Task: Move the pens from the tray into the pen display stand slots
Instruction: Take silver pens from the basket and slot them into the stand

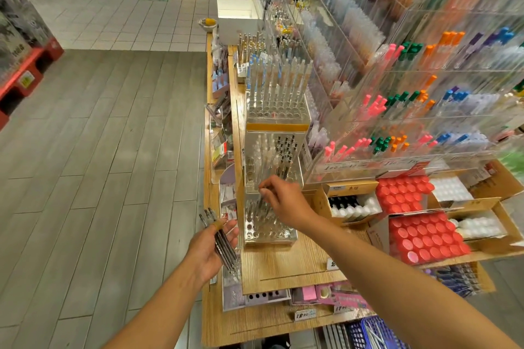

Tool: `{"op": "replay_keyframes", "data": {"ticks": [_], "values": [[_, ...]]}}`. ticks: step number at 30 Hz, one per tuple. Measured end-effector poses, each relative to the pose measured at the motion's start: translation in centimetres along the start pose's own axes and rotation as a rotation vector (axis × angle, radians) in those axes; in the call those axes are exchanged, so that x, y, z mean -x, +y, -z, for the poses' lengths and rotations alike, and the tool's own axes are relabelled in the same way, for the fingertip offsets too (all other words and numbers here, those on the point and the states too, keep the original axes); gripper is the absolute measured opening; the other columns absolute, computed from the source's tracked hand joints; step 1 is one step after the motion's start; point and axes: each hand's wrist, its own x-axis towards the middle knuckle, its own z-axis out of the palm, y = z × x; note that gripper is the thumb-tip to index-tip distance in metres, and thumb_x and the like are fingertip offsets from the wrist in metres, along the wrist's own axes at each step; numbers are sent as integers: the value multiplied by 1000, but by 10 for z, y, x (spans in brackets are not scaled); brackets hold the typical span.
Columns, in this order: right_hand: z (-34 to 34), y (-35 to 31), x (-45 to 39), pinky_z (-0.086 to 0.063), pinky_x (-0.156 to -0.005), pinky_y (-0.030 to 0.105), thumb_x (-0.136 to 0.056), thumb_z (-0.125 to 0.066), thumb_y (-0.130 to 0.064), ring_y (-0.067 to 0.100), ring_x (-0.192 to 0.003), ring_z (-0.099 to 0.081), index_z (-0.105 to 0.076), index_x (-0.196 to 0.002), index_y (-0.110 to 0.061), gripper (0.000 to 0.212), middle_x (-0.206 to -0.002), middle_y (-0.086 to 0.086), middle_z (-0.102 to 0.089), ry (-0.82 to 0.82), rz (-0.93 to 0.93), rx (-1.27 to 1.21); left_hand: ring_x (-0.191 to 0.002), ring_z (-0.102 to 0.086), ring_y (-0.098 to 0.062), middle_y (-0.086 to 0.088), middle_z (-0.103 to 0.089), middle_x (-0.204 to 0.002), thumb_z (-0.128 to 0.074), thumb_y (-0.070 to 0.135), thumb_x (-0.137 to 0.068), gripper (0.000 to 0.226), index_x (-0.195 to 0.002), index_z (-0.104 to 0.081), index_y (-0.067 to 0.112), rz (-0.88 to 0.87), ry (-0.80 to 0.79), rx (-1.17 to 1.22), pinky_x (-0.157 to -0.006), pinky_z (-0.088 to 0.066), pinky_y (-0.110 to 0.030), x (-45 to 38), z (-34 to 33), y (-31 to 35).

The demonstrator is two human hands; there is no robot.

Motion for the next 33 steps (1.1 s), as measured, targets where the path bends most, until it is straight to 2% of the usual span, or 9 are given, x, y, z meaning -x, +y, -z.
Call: {"op": "replay_keyframes", "data": {"ticks": [5,7,9,13,17,21,29,31,33], "values": [[-12,15,-1,-38,-60,9,-99,-52,-16,-2,-70,-53,-62,-111,-9,16,-88,-5,-61,-22,-65,44,-70,-73,-23,-13,-77,-91,-53,13,-98,17,-111,-62,6,-9,-20,-49,-76,-54,-38,4,-4,-1],[-15,16,-1,-44,-66,17,-98,-55,-14,1,-72,-55,-64,-108,-10,14,-89,-3,-64,-24,-58,70,-70,-73,-23,-14,-76,-94,-52,13,-99,18,-113,-61,5,-14,-34,-71,-69,-56,-35,7,-4,-1],[-18,15,-2,-48,-79,28,-96,-58,-15,14,-86,-59,-67,-104,-9,14,-98,3,-65,-55,-7,148,-68,-72,-22,-15,-76,-96,-51,11,-100,18,-114,-60,3,-11,-43,-95,-62,-56,-32,9,-5,0],[-22,12,-5,-48,-91,35,-95,-58,-14,21,-99,-57,-69,-106,-8,16,-110,5,-60,-91,26,289,-67,-71,-22,-17,-76,-96,-50,7,-99,15,-110,-58,0,-14,-41,-143,-56,-56,-31,13,-6,0],[-25,12,-7,-49,-81,33,-94,-55,-8,24,-94,-58,-70,-99,-5,16,-106,5,-57,-94,38,396,-68,-71,-24,-18,-75,-98,-51,7,-99,14,-109,-58,0,-4,-48,-168,-57,-58,-32,15,-6,0],[-28,12,-10,-49,-78,29,-93,-56,-7,20,-89,-57,-71,-97,-5,16,-102,1,-55,-74,7,433,-65,-72,-23,-20,-75,-85,-55,7,-96,18,-102,-66,-6,-4,-51,-206,-63,-60,-33,14,-5,-2],[-33,9,-7,-47,-69,21,-88,-62,4,23,-85,-64,-71,-104,-8,22,-97,7,-66,-115,176,530,-63,-70,-23,-20,-72,-78,-55,7,-97,19,-101,-65,-8,-14,-48,-176,-61,-60,-32,19,-5,-5],[-32,8,-8,-53,-72,26,-86,-63,7,25,-84,-64,-70,-103,-6,23,-96,8,-66,-158,238,566,-62,-70,-23,-20,-71,-77,-55,7,-97,19,-102,-65,-8,-17,-46,-178,-60,-60,-32,20,-4,-5],[-33,7,-7,-52,-69,27,-84,-66,5,25,-84,-63,-69,-98,-4,18,-93,8,-66,-204,320,632,-60,-70,-22,-19,-71,-75,-56,7,-97,18,-100,-65,-7,-22,-37,-182,-59,-60,-31,20,-3,-7]]}}
